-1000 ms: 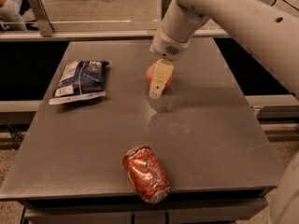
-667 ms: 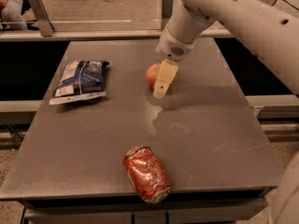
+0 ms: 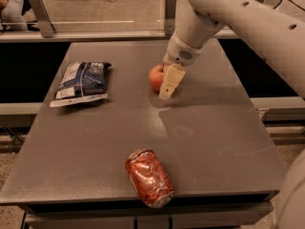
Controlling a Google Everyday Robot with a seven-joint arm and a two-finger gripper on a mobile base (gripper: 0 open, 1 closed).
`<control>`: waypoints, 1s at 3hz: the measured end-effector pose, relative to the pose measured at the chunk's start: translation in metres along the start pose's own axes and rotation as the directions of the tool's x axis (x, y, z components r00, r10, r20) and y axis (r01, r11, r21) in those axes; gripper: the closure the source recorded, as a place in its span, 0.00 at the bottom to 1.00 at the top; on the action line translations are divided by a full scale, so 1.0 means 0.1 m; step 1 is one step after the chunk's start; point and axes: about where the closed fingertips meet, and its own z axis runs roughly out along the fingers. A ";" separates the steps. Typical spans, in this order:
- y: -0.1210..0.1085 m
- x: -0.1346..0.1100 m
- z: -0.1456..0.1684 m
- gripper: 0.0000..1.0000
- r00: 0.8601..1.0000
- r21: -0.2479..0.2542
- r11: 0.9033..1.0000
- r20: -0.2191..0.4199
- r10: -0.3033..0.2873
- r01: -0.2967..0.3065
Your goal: Move apple near coke can
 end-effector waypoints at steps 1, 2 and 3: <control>0.03 0.06 0.01 0.41 0.999 -0.020 0.999 0.032 0.028 -0.027; 0.07 0.14 0.01 0.64 0.994 -0.056 0.997 0.094 0.057 -0.052; 0.13 0.17 -0.14 0.87 0.979 -0.101 0.994 0.197 0.049 -0.029</control>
Offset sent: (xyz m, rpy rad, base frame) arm -0.0143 -0.0253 -0.0051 0.2058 0.0974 -0.0270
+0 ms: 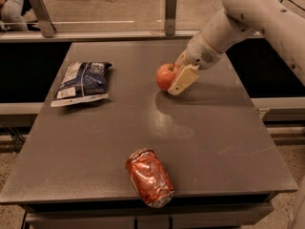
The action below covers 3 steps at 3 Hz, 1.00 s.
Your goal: Move apple near coke can
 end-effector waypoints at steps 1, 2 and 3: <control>0.29 -0.11 -0.24 1.00 0.992 -0.060 0.990 0.024 -0.127 0.128; 0.67 -0.18 -0.56 1.00 0.963 -0.060 0.964 -0.069 -0.262 0.258; 0.66 -0.18 -0.56 1.00 0.963 -0.060 0.964 -0.069 -0.262 0.258</control>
Offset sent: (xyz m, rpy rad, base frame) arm -0.1279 -0.0353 0.0796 -0.2977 -0.1422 0.3679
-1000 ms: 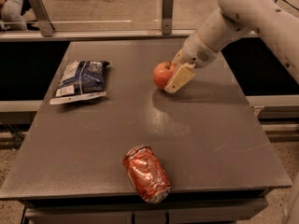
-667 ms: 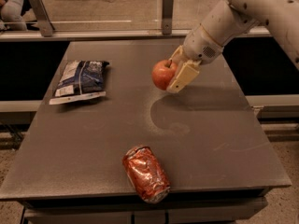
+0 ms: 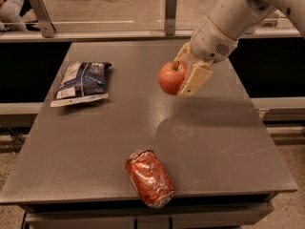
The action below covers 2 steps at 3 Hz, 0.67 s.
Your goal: Move apple near coke can
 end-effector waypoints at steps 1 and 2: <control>0.04 -0.01 0.00 1.00 0.999 -0.005 0.999 -0.017 -0.049 0.049; 0.34 -0.05 -0.08 1.00 0.989 0.021 0.990 -0.043 -0.138 0.139</control>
Offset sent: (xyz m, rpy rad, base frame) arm -0.1032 -0.0239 -0.0116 -0.1097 -0.1392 0.1946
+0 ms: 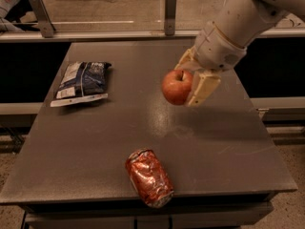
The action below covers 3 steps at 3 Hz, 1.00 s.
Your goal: Move apple near coke can
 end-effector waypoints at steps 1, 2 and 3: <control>0.50 -0.06 0.00 1.00 0.997 0.017 0.998 -0.051 -0.063 0.064; 0.80 -0.12 0.16 1.00 0.989 -0.013 0.992 -0.077 -0.123 0.122; 0.96 -0.25 0.29 1.00 0.977 -0.006 0.979 -0.070 -0.202 0.202</control>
Offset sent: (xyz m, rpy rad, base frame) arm -0.1149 0.0038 -0.0499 -0.1347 -0.0784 0.1665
